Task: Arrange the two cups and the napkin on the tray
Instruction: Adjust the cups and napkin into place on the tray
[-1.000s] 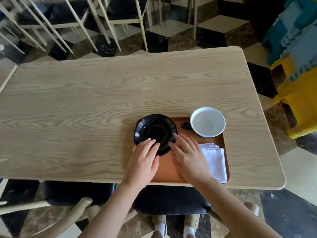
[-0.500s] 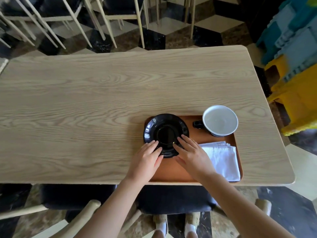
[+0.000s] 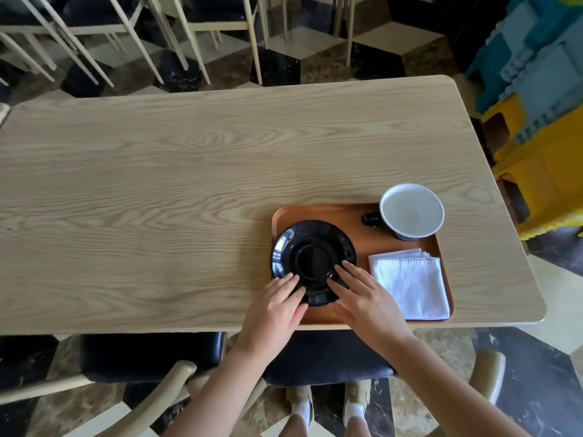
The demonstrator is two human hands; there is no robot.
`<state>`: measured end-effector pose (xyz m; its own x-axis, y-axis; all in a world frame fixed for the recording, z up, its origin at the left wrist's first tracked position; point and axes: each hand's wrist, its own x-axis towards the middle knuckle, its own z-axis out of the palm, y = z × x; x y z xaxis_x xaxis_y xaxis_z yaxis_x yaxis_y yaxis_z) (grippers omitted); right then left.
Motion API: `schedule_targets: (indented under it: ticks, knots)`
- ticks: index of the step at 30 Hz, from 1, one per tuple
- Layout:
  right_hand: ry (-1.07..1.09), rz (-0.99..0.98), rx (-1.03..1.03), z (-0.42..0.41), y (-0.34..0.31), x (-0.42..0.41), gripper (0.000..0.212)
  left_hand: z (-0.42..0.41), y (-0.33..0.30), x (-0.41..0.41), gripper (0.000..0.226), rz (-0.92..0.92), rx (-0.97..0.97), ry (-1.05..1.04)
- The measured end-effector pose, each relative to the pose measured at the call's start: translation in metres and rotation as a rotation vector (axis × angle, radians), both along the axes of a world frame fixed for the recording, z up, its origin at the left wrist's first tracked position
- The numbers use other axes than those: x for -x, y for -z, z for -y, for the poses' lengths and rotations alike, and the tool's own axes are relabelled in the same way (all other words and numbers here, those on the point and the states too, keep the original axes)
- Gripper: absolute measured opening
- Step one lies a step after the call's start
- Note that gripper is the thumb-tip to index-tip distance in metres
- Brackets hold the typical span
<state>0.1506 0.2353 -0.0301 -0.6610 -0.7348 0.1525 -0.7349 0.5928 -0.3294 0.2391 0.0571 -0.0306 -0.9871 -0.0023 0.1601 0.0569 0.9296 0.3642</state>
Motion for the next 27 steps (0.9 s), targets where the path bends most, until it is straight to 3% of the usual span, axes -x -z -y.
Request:
schedule_targets:
  ticks: [11, 16, 22, 27]
  knots:
    - [0.008, 0.045, -0.035, 0.000, -0.004, -0.002, 0.035, 0.000, -0.004, 0.000, 0.029, 0.020, 0.003, 0.009]
    - [0.028, 0.017, 0.028, -0.002, -0.025, 0.010, 0.032, -0.006, -0.022, 0.018, 0.037, -0.061, -0.025, 0.007]
    - [0.290, -0.128, 0.076, -0.035, -0.059, 0.072, 0.032, -0.032, -0.052, 0.096, 0.037, -0.140, -0.039, -0.015]
    - [0.528, 0.078, -0.091, -0.069, -0.056, 0.126, 0.051, -0.061, -0.059, 0.162, 0.040, -0.105, -0.035, -0.067]
